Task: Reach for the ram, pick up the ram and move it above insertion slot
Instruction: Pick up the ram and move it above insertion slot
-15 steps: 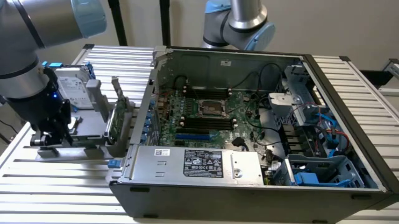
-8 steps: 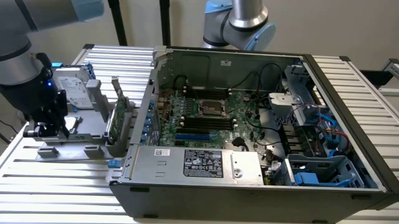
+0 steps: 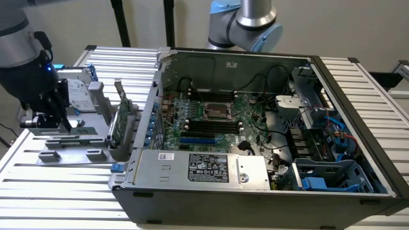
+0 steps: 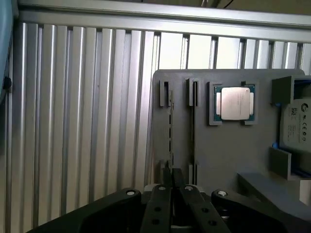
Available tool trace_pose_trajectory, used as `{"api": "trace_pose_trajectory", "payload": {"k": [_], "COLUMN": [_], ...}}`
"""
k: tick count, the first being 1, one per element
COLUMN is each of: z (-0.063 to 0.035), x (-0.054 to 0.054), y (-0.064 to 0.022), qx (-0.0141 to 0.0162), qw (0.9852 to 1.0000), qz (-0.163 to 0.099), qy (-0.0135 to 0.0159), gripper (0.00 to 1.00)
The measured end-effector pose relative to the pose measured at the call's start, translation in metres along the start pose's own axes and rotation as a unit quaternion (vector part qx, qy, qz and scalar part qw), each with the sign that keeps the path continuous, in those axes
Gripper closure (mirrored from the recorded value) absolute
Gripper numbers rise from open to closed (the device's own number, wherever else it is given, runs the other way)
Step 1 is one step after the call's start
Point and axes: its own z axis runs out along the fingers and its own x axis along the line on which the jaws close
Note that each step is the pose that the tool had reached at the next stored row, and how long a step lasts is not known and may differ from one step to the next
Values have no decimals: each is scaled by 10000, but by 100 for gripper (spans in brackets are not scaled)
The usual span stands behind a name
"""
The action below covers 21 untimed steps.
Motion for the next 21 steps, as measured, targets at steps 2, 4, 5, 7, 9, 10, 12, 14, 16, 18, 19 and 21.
{"api": "trace_pose_trajectory", "payload": {"k": [2, 4, 5, 7, 9, 10, 12, 14, 16, 18, 19, 21], "z": [-91, -185, -230, -323, -416, -461, -554, -646, -737, -827, -874, -969], "x": [3, 7, 9, 12, 17, 19, 24, 28, 32, 36, 38, 41], "y": [-58, -124, -157, -232, -309, -349, -428, -504, -578, -649, -683, -751], "qx": [-3, -4, -6, -8, -12, -13, -16, -20, -23, -28, -31, -39], "qw": [10000, 10000, 10000, 10000, 10000, 10000, 10000, 10000, 10000, 10000, 10000, 10000], "qz": [0, 0, -1, -3, -6, -9, -14, -18, -24, -30, -33, -40], "qy": [1, -1, -1, -5, -13, -19, -30, -39, -47, -54, -55, -57], "gripper": [87, 87, 87, 87, 87, 87, 87, 87, 87, 87, 87, 87]}}
